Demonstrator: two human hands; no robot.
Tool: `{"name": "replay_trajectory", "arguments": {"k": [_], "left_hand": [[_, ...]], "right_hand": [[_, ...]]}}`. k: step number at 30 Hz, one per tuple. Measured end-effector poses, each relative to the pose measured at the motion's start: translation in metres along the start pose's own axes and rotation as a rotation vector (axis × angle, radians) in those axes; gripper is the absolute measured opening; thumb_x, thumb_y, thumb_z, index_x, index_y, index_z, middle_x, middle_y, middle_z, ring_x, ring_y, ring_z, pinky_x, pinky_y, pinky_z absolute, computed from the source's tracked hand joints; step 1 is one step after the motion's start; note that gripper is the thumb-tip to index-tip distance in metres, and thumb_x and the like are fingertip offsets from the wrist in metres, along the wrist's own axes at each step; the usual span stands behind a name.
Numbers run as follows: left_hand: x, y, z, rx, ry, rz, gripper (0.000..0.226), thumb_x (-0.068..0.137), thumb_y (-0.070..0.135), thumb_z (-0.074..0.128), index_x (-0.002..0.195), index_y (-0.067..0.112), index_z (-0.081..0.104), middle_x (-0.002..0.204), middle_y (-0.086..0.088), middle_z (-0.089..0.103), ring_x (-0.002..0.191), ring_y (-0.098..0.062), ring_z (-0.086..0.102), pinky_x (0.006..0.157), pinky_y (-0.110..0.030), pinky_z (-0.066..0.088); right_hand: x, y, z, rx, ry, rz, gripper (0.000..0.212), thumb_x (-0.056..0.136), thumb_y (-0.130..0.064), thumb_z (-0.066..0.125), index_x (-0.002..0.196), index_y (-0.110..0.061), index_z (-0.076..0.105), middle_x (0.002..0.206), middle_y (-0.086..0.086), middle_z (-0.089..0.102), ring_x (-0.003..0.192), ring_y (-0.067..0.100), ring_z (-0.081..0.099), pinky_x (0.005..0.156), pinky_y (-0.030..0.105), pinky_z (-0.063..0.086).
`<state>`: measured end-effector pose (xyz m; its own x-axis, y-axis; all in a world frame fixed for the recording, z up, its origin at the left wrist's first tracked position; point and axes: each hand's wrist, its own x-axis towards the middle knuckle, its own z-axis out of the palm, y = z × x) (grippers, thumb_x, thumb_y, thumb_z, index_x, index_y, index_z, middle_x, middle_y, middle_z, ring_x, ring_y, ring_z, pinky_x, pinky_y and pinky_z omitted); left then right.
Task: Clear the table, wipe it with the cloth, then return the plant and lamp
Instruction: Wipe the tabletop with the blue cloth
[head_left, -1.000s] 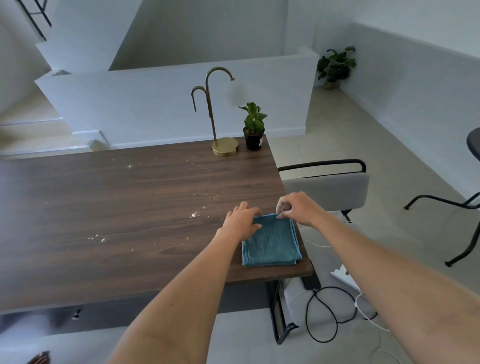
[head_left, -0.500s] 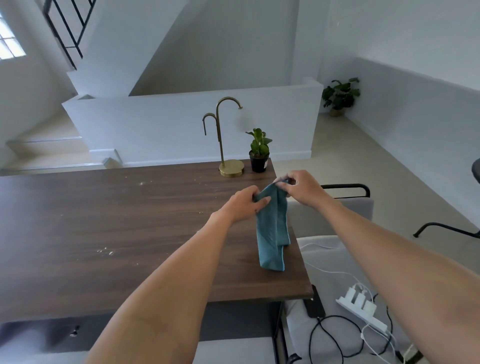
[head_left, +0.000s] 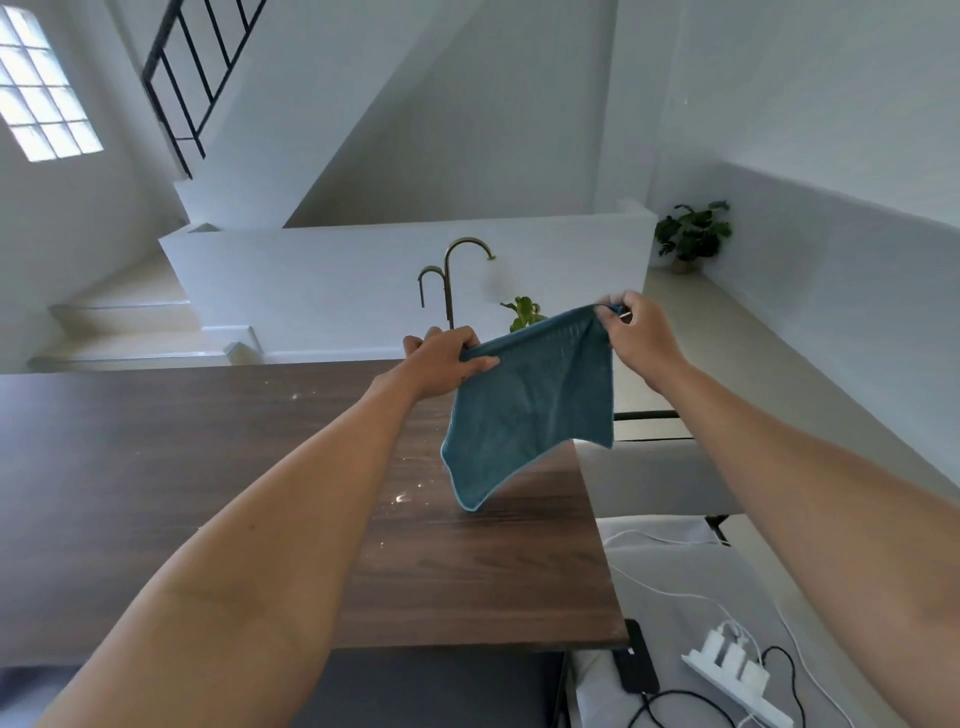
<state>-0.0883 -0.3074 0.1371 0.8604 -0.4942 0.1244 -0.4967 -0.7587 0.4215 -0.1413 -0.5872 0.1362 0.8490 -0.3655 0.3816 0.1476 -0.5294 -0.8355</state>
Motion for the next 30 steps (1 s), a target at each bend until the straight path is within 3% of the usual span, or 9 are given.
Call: {"name": "replay_trajectory", "arguments": {"k": [5,9,13,17,20,23,26,28,30], "left_hand": [[-0.003,-0.005,-0.014,0.041,0.079,0.006,0.041,0.093,0.065,0.049,0.089,0.024,0.054,0.088,-0.001,0.058,0.105,-0.023,0.042,0.089,-0.042,0.023],[-0.009,-0.010,-0.017,0.003,0.147,-0.025,0.042,0.094,0.061,0.052,0.095,0.020,0.058,0.090,0.001,0.060,0.106,-0.021,0.042,0.086,-0.041,0.023],[-0.013,-0.012,-0.020,-0.239,0.139,-0.087,0.032,0.094,0.047,0.061,0.097,0.016,0.056,0.098,-0.002,0.064,0.099,-0.027,0.059,0.089,-0.049,0.041],[-0.022,-0.001,-0.031,-0.538,0.100,-0.148,0.024,0.095,0.030,0.067,0.103,0.010,0.056,0.113,-0.015,0.066,0.098,-0.023,0.059,0.081,-0.035,0.048],[-0.033,-0.002,-0.041,-0.593,-0.017,-0.218,0.033,0.091,0.035,0.072,0.109,0.010,0.060,0.113,-0.011,0.067,0.098,-0.021,0.061,0.085,-0.034,0.051],[-0.047,-0.010,-0.044,-0.545,-0.222,-0.301,0.034,0.088,0.037,0.073,0.108,0.012,0.064,0.109,-0.009,0.068,0.098,-0.021,0.064,0.083,-0.033,0.053],[-0.058,-0.019,-0.036,-0.571,-0.324,-0.340,0.029,0.090,0.032,0.073,0.105,0.009,0.064,0.107,-0.010,0.070,0.096,-0.020,0.066,0.083,-0.034,0.054],[-0.062,-0.024,-0.025,-0.580,-0.346,-0.363,0.025,0.090,0.028,0.072,0.102,0.008,0.064,0.107,-0.011,0.069,0.097,-0.021,0.065,0.088,-0.035,0.055],[-0.064,-0.027,-0.011,-0.579,-0.352,-0.382,0.018,0.091,0.026,0.072,0.095,0.011,0.064,0.101,-0.010,0.069,0.093,-0.021,0.065,0.083,-0.033,0.055]], "right_hand": [[0.002,0.005,0.002,0.098,0.183,0.058,0.009,0.102,-0.022,0.054,0.108,-0.021,0.061,0.102,-0.006,0.061,0.093,0.012,0.057,0.085,0.031,0.049],[-0.004,0.015,0.006,0.149,0.183,0.095,0.005,0.103,-0.025,0.052,0.107,-0.025,0.056,0.096,-0.015,0.056,0.093,0.011,0.054,0.085,0.030,0.045],[-0.011,0.017,0.004,0.167,0.123,0.117,0.009,0.103,-0.026,0.051,0.111,-0.022,0.055,0.109,-0.002,0.062,0.100,0.014,0.057,0.086,0.030,0.045],[-0.018,0.014,0.002,0.182,0.040,0.226,0.011,0.102,-0.031,0.054,0.109,-0.023,0.059,0.112,-0.002,0.063,0.100,0.014,0.058,0.080,0.030,0.047],[-0.024,0.019,-0.003,0.349,-0.142,0.392,0.017,0.099,-0.024,0.061,0.110,-0.014,0.070,0.106,0.006,0.070,0.099,0.024,0.063,0.073,0.032,0.054],[-0.042,0.014,-0.018,0.383,-0.555,0.610,0.019,0.103,-0.018,0.055,0.108,-0.012,0.071,0.094,0.005,0.073,0.081,0.018,0.067,0.060,0.025,0.056],[-0.053,0.014,-0.025,0.311,-0.925,0.725,0.019,0.102,-0.019,0.054,0.107,-0.011,0.071,0.097,0.007,0.075,0.081,0.018,0.071,0.065,0.027,0.060],[-0.054,0.019,-0.023,0.284,-0.973,0.790,0.019,0.100,-0.019,0.056,0.110,-0.009,0.070,0.101,0.009,0.075,0.085,0.019,0.071,0.070,0.029,0.060],[-0.055,0.026,-0.017,0.237,-0.950,0.849,0.023,0.097,-0.019,0.059,0.115,-0.009,0.069,0.101,0.011,0.075,0.085,0.020,0.070,0.071,0.031,0.060]]}}
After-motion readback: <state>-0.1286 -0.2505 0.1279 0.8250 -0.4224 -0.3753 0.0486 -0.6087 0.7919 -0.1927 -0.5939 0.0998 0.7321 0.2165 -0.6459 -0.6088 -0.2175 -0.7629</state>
